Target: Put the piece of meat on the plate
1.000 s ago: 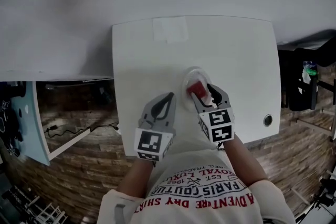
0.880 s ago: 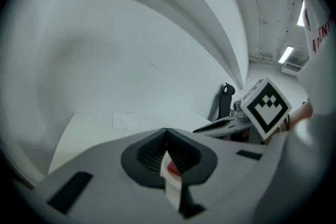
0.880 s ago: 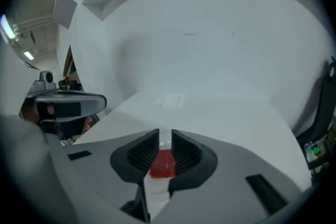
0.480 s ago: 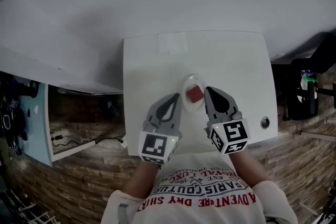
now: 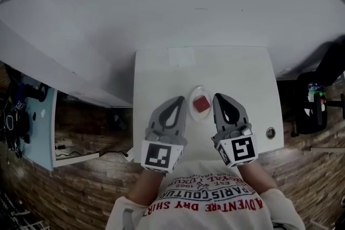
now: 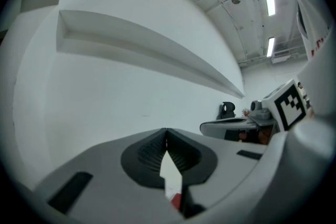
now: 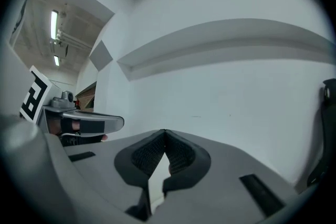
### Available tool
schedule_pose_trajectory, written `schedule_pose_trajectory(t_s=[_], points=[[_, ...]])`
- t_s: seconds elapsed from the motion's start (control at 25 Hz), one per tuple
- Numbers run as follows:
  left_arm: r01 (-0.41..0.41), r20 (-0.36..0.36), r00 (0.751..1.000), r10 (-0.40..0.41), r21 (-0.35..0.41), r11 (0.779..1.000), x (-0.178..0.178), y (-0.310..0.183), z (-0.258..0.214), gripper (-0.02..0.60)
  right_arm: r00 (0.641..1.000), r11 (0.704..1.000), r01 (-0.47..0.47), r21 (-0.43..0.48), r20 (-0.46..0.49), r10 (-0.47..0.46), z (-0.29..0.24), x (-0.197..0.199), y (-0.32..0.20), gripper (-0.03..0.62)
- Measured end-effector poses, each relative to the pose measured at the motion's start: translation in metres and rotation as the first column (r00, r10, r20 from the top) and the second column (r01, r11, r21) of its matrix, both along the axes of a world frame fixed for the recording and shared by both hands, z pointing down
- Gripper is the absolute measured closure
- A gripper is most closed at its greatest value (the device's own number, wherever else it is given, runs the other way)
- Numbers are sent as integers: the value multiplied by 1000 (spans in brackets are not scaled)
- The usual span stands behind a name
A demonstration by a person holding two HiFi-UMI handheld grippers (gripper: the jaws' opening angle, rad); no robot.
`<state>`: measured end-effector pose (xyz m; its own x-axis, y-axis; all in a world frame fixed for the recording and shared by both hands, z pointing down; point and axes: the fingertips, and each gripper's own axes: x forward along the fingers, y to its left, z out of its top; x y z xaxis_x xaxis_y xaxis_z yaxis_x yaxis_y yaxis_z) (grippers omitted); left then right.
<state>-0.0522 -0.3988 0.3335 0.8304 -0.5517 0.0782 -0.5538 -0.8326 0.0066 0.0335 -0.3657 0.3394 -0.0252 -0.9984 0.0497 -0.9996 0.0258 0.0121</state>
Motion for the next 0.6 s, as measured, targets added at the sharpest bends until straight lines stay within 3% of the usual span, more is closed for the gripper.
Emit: schedule_pose_trajectory(t_s=[0.6], points=[[24,-8,1000,-24,7,1000,-8,-6,1,574,999,998,-23,-51,-47,21,10,-2,-4,582]])
